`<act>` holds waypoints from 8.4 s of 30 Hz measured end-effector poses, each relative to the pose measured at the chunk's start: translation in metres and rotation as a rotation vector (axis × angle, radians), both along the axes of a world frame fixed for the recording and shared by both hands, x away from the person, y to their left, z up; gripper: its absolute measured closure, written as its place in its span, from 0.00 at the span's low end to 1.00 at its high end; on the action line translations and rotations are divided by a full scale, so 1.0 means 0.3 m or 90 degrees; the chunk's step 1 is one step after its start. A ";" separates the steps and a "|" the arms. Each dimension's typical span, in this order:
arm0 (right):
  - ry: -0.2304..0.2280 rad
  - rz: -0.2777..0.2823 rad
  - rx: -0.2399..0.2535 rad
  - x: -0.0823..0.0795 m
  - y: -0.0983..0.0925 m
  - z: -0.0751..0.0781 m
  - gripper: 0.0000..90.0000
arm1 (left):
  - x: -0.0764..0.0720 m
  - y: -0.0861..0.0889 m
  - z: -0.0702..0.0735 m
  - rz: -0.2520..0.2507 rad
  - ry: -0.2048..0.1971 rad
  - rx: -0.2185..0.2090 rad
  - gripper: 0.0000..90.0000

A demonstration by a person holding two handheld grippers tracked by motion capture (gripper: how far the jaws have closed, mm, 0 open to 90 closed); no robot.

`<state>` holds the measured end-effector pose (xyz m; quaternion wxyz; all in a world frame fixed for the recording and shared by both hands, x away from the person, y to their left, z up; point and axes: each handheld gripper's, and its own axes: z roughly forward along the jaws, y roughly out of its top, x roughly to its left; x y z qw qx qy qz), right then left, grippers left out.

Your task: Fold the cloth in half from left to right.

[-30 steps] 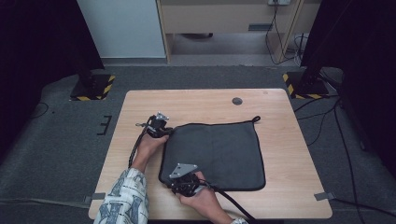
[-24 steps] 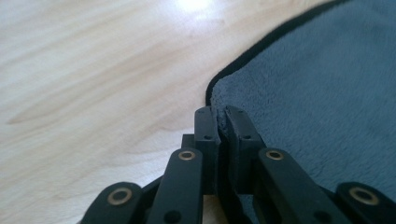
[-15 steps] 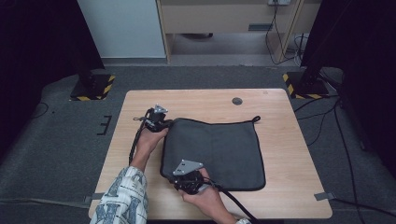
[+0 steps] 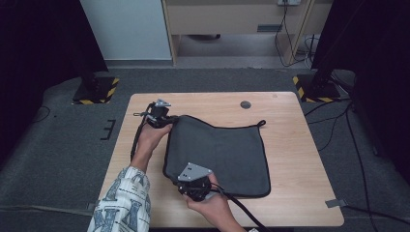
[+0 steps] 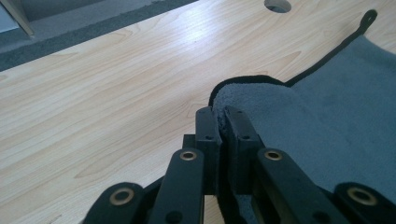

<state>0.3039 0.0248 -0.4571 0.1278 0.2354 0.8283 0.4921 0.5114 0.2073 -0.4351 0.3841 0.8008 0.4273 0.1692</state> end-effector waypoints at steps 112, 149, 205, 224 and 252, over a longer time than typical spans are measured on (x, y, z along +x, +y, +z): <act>-0.006 -0.055 0.035 -0.048 -0.113 0.030 0.93 | 0.004 -0.099 0.046 -0.022 -0.001 -0.044 0.94; -0.019 -0.159 -0.004 -0.073 -0.317 -0.011 0.94 | 0.024 -0.323 0.000 -0.050 -0.001 0.004 0.94; 0.099 -0.230 -0.075 -0.040 -0.417 -0.171 0.73 | 0.017 -0.472 -0.139 -0.099 0.061 -0.029 0.81; 0.125 -0.242 -0.070 -0.048 -0.494 -0.173 0.87 | 0.011 -0.501 -0.134 -0.099 0.077 -0.053 0.97; 0.155 -0.273 -0.052 -0.046 -0.560 -0.143 0.51 | -0.047 -0.497 -0.093 -0.130 0.050 -0.061 0.82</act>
